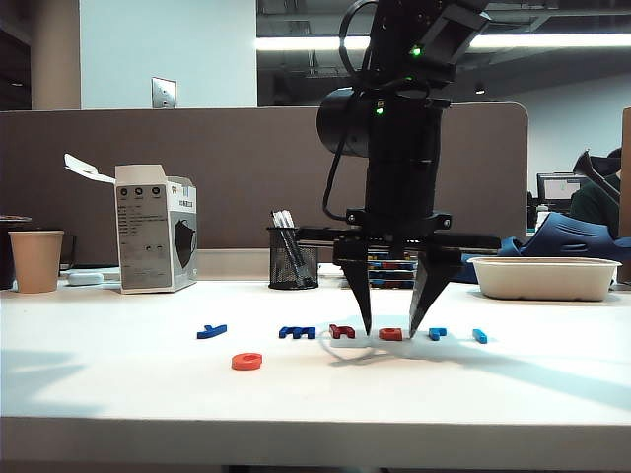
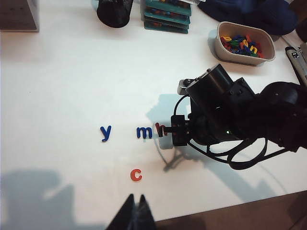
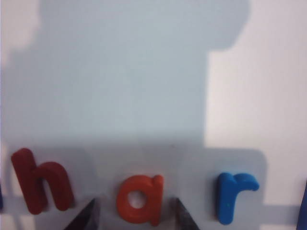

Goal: Select the appropriate letters from the row of letter magnets placed on the table to arrange into the word "car".

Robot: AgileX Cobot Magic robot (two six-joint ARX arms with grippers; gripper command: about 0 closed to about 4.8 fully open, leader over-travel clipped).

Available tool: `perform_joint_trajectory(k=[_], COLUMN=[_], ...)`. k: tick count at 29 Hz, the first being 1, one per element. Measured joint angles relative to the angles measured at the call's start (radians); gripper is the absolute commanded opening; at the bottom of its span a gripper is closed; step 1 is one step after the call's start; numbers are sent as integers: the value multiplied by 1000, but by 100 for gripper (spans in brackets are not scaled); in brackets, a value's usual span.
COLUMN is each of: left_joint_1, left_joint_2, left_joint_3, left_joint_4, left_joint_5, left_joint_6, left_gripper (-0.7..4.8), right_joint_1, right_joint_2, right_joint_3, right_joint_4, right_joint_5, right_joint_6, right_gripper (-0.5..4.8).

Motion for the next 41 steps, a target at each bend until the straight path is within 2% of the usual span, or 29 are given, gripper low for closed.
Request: perform_joint_trajectory(k=[1,4,5,17,20,41], left_joint_1=[0,0,0,0,0,0], left_joint_2=[0,0,0,0,0,0], left_joint_3=[0,0,0,0,0,0], left_joint_4=[0,0,0,0,0,0], left_joint_5=[0,0,0,0,0,0], left_joint_6=[0,0,0,0,0,0], left_gripper=[-5,-5,-5,-5,-5,-5], right_joint_1=[0,0,0,0,0,1], right_joint_2=[0,0,0,0,0,-2], right_joint_3=[0,0,0,0,0,2], right_joint_4=[0,0,0,3,6,-31], right_joint_5=[0,0,0,0,0,-3], right_joint_6=[0,0,0,0,0,0], right_gripper=[197,138,135,133,99,92])
